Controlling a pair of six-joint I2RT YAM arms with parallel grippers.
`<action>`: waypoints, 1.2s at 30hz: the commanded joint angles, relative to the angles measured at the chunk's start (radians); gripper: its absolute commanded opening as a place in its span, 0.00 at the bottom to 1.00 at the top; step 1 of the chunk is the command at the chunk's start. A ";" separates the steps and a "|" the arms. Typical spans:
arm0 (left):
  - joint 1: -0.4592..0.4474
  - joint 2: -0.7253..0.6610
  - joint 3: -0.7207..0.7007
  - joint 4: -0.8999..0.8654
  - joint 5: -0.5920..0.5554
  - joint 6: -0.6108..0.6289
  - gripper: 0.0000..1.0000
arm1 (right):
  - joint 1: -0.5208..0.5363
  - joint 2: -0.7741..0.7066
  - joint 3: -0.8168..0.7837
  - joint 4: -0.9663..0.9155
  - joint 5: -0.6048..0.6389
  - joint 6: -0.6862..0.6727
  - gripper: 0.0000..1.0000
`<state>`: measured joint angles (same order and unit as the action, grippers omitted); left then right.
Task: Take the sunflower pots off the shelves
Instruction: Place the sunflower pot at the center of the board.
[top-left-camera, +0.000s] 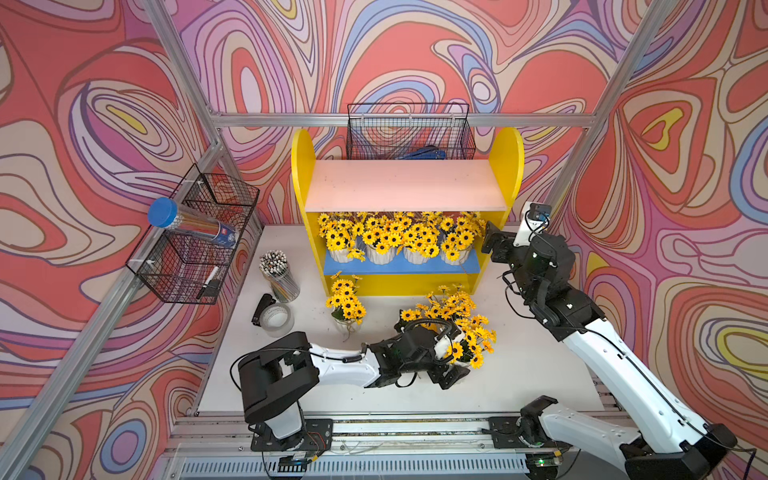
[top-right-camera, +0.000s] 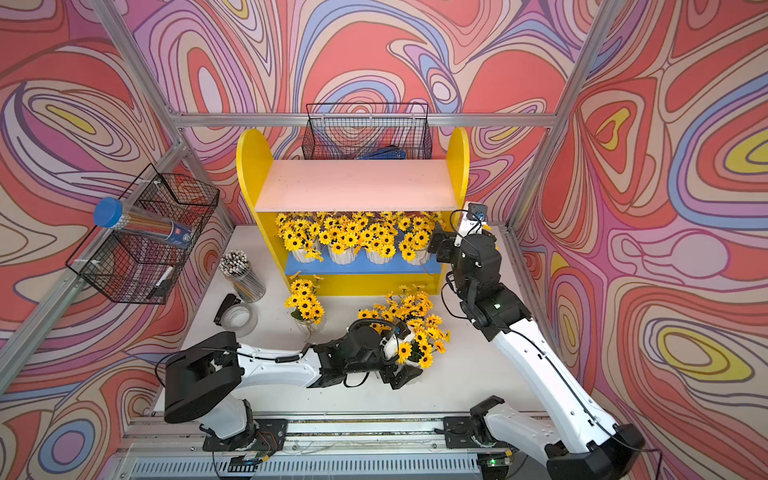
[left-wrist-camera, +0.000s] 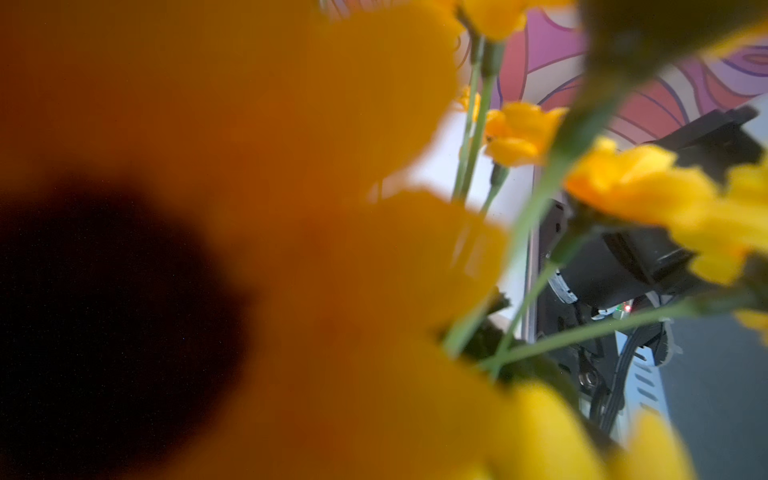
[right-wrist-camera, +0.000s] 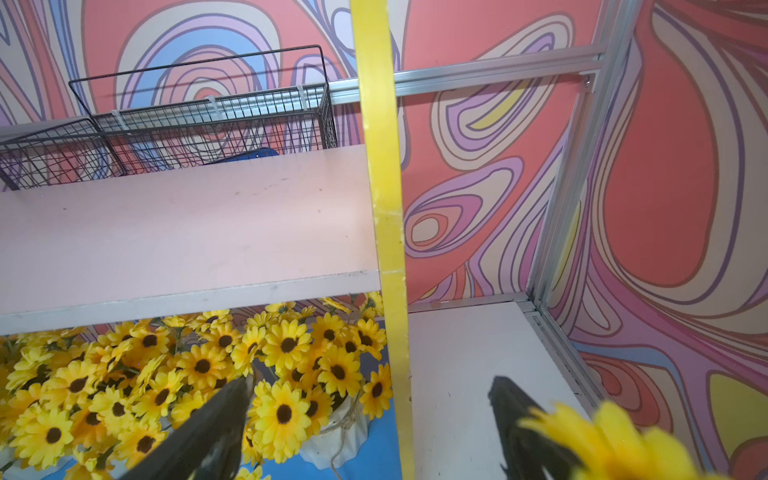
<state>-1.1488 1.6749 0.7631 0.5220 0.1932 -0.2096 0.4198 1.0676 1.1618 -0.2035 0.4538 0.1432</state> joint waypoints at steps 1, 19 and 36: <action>-0.008 0.030 0.038 0.151 0.000 0.017 0.00 | -0.005 -0.011 0.017 -0.016 -0.020 -0.003 0.94; -0.028 0.175 0.013 0.243 -0.051 0.020 0.00 | -0.005 -0.014 -0.002 -0.019 -0.048 0.010 0.94; -0.028 0.293 0.048 0.202 -0.124 -0.008 0.02 | -0.004 -0.069 -0.052 -0.025 -0.118 0.019 0.94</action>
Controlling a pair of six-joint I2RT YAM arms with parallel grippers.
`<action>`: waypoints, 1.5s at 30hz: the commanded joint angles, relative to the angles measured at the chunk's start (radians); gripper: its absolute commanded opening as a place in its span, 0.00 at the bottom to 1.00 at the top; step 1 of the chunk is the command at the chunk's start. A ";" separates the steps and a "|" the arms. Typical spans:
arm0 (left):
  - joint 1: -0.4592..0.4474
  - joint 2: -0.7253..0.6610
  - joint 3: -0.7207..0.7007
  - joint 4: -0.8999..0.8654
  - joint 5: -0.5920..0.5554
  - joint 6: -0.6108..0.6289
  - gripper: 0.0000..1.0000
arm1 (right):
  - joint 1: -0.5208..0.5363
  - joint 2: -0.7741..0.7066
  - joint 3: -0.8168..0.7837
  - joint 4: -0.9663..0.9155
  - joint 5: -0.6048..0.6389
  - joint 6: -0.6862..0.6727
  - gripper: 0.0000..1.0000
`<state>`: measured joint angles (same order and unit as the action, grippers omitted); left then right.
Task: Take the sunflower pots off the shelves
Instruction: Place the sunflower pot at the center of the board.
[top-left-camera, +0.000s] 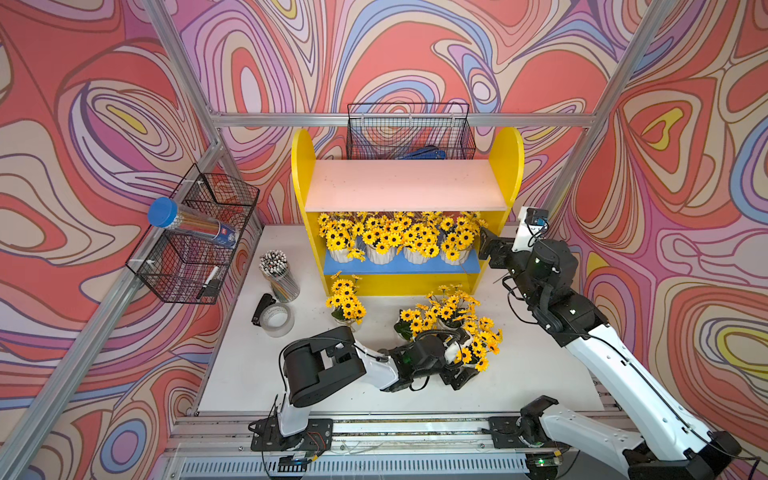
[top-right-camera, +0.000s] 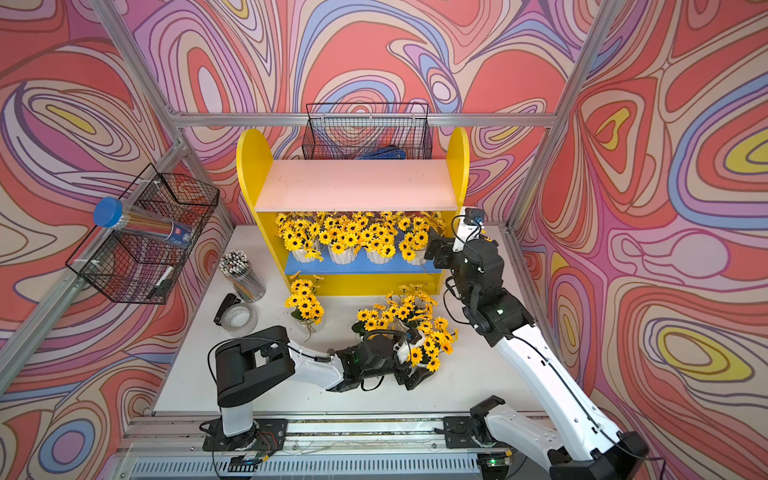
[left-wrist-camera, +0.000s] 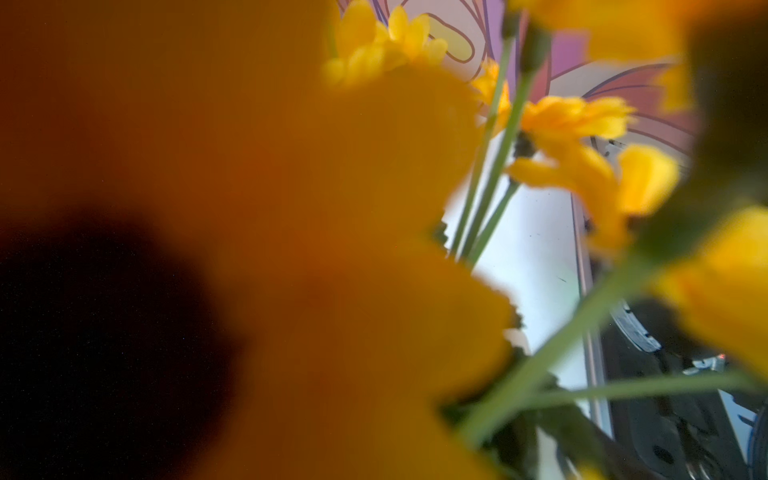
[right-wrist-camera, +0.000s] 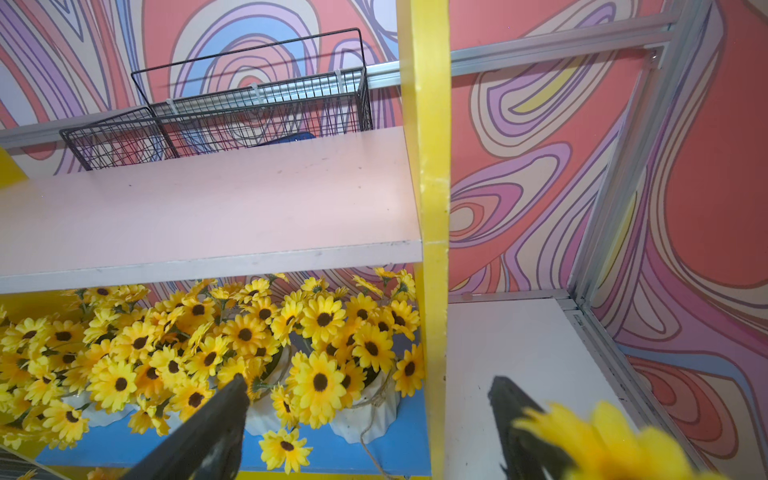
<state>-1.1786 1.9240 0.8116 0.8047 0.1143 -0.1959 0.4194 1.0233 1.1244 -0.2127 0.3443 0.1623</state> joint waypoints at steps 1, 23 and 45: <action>0.001 0.052 0.004 -0.082 -0.048 -0.021 0.02 | -0.005 -0.032 -0.015 -0.019 -0.001 -0.005 0.94; -0.005 0.114 0.079 -0.251 -0.029 -0.015 0.34 | -0.005 -0.082 -0.009 -0.040 -0.018 0.018 0.95; -0.053 0.133 0.096 -0.343 -0.135 0.070 0.89 | -0.004 -0.063 0.018 -0.071 -0.043 0.007 0.98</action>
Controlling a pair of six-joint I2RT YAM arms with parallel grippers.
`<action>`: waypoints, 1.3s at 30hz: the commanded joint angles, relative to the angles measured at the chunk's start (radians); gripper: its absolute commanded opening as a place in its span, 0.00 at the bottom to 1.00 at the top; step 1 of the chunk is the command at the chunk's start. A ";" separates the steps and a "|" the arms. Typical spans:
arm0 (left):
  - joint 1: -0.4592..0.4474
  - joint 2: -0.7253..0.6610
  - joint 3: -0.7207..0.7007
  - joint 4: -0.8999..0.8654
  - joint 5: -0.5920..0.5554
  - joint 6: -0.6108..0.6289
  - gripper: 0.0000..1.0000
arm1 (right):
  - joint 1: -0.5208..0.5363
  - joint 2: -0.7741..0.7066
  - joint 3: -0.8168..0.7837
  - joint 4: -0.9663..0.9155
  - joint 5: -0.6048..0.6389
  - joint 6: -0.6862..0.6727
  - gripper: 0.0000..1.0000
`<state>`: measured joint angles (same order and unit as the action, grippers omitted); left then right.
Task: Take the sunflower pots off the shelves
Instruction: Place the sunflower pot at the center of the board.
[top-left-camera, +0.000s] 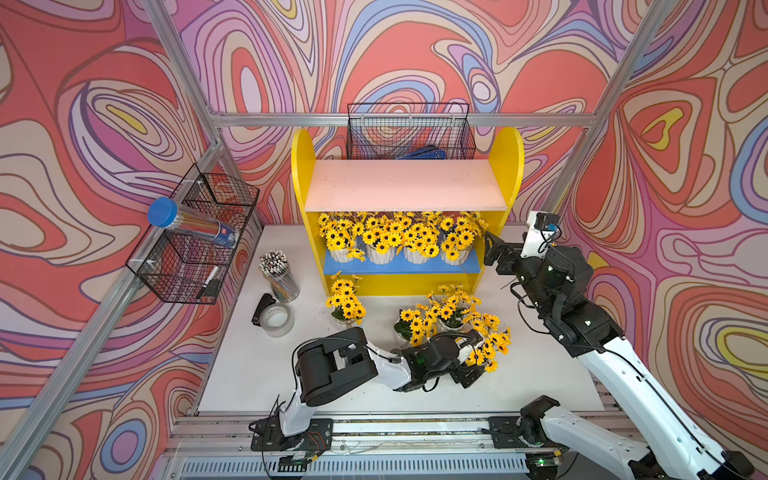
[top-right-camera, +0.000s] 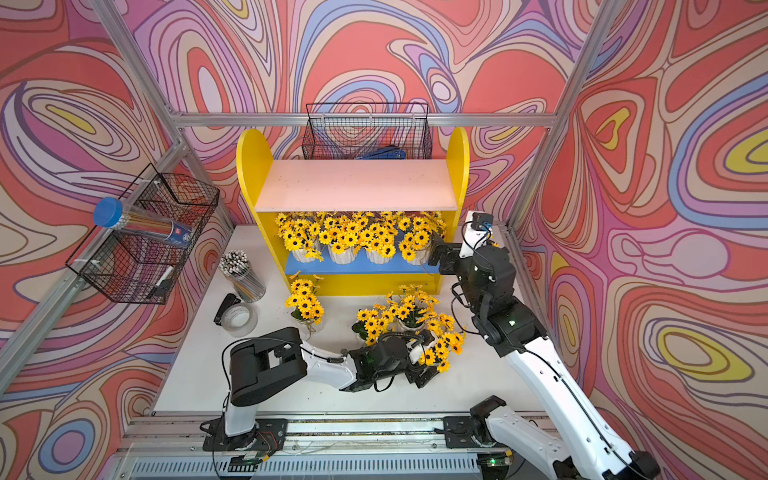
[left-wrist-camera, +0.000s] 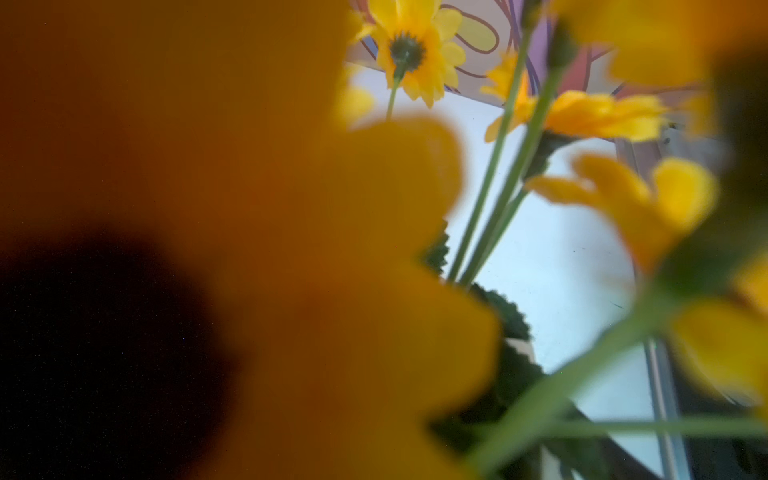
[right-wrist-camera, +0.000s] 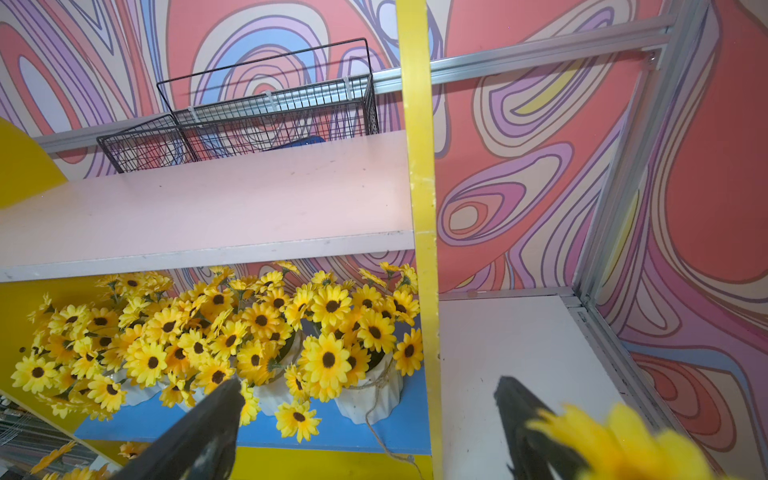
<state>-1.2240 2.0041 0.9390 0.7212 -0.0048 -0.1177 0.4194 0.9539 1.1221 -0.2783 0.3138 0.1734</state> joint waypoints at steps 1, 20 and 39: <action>-0.009 0.046 -0.031 -0.273 -0.016 -0.005 0.92 | -0.004 0.008 0.021 -0.004 -0.013 -0.006 0.98; -0.070 -0.203 -0.078 -0.504 -0.095 0.015 1.00 | -0.004 -0.026 -0.005 0.004 -0.032 0.001 0.98; -0.091 -0.762 -0.118 -1.023 -0.270 -0.046 1.00 | -0.004 0.008 0.035 -0.016 -0.122 0.014 0.98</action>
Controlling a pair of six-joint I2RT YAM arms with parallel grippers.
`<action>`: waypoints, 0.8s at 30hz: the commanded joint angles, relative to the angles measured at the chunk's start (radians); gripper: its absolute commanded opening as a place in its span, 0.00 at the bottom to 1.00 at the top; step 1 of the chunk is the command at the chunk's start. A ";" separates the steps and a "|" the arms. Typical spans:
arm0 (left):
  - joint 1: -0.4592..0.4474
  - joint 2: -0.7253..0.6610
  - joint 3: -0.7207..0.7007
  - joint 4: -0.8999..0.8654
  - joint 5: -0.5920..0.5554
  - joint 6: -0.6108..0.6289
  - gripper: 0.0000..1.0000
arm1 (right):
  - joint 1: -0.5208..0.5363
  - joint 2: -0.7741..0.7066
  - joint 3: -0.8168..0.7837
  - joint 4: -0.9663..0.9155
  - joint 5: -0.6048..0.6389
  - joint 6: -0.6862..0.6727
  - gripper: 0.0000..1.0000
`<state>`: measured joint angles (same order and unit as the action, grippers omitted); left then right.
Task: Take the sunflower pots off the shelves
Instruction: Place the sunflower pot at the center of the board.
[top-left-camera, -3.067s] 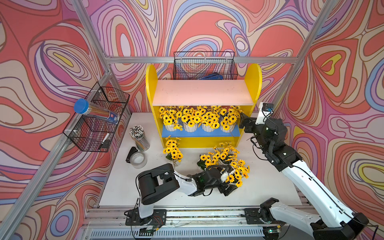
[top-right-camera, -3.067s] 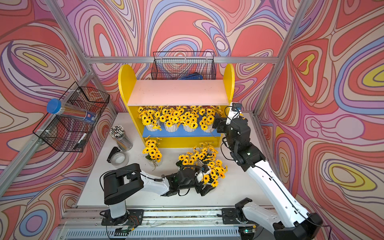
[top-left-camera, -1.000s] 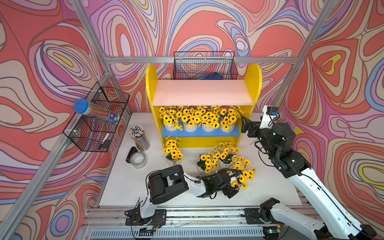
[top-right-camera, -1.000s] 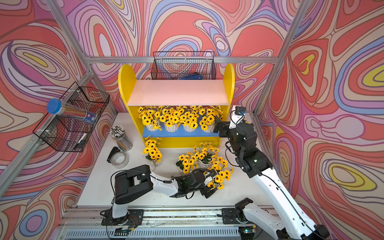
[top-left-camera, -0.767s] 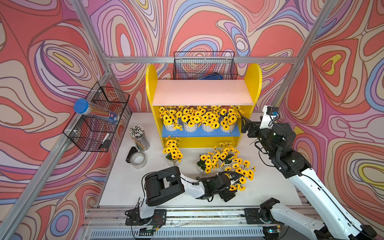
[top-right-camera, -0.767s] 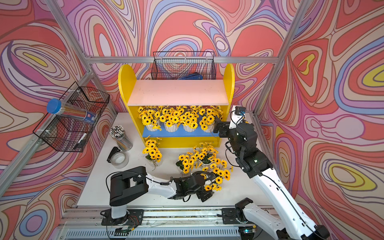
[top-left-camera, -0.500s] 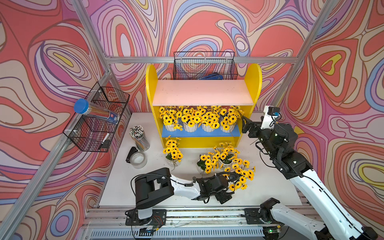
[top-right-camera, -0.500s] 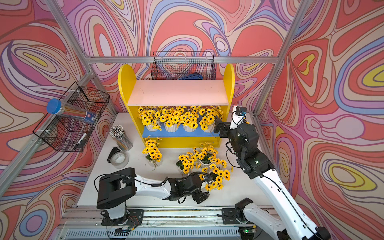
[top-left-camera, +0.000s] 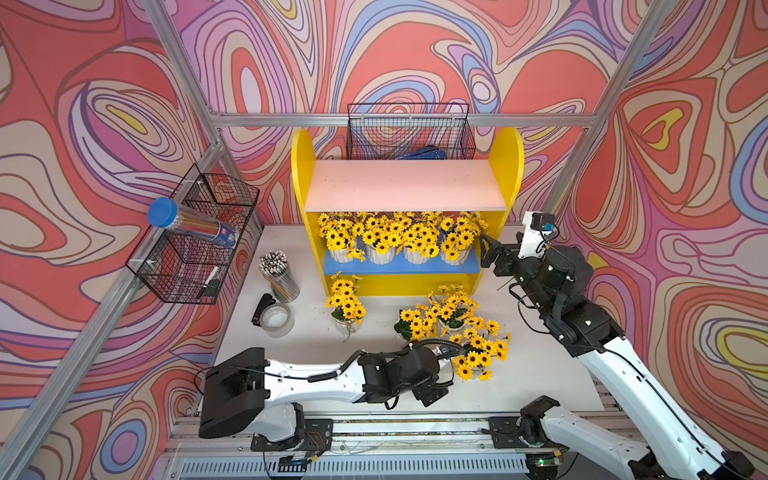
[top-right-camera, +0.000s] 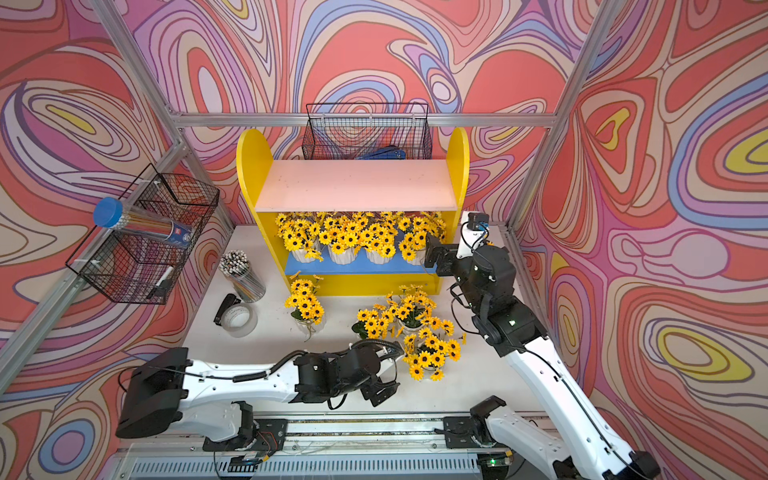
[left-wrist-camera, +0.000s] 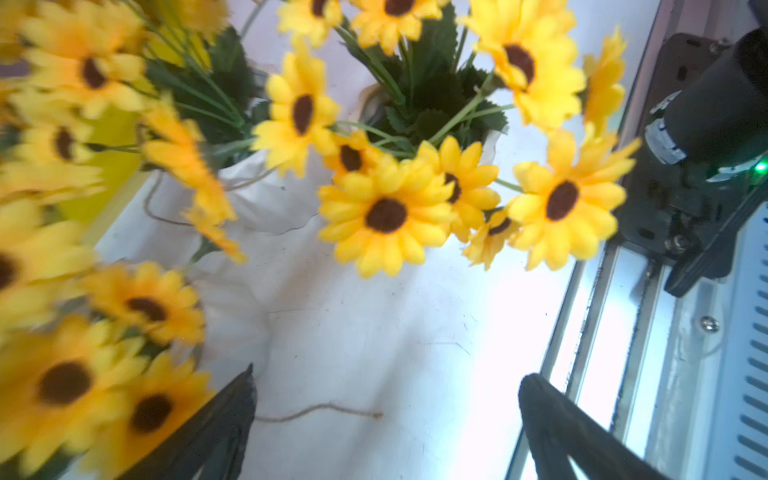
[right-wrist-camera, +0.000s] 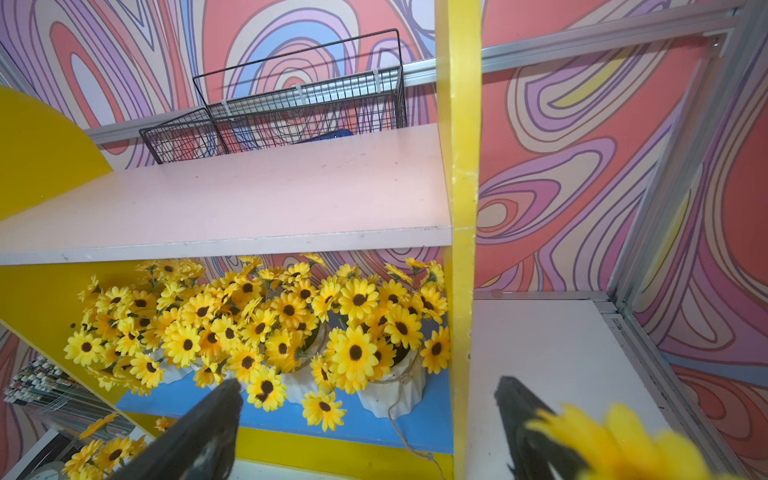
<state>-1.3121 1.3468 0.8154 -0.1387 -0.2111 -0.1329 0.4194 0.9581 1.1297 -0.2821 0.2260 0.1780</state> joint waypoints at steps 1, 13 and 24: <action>-0.004 -0.154 0.014 -0.205 -0.084 -0.031 1.00 | -0.004 0.005 0.027 -0.012 -0.041 0.015 0.98; 0.210 -0.509 0.215 -0.523 -0.168 0.022 1.00 | -0.003 0.036 -0.015 -0.028 -0.135 0.090 0.94; 0.627 -0.418 0.350 -0.441 0.069 0.030 1.00 | -0.001 0.071 -0.072 -0.050 -0.146 0.114 0.93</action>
<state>-0.7601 0.9329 1.1446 -0.6033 -0.2466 -0.0818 0.4194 1.0134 1.0855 -0.3153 0.0963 0.2752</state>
